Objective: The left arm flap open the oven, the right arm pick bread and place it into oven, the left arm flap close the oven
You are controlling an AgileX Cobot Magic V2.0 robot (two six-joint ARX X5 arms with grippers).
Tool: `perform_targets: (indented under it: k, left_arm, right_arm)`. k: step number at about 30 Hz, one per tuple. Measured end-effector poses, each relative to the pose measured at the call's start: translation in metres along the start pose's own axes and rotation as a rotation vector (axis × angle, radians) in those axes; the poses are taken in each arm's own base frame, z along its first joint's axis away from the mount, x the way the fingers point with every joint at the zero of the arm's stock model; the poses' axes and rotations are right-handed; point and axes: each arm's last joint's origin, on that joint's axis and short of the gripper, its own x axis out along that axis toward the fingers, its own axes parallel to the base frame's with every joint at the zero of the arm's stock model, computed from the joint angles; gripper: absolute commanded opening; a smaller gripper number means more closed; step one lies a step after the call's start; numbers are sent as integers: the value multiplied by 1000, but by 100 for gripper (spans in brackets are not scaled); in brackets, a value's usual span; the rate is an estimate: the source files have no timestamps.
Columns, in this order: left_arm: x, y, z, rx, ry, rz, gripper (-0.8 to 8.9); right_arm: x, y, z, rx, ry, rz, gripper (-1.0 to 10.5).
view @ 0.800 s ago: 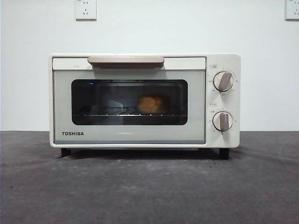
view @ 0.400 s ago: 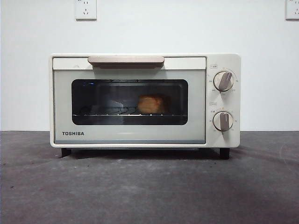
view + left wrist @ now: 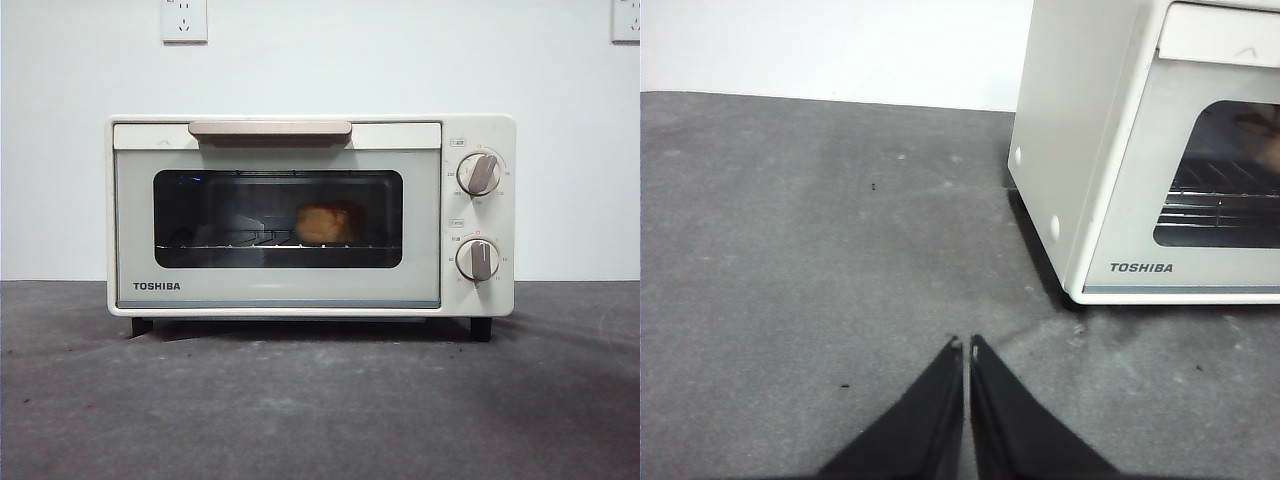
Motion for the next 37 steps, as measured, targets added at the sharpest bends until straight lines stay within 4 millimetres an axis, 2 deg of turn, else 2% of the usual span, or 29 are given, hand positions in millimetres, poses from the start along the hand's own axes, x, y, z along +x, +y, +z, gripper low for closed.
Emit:
perform_targets:
  k: [37]
  left_arm:
    - [0, 0, 0, 0, 0, 0, 20]
  right_arm:
    - [-1, -2, 2, 0, -23, -16, 15]
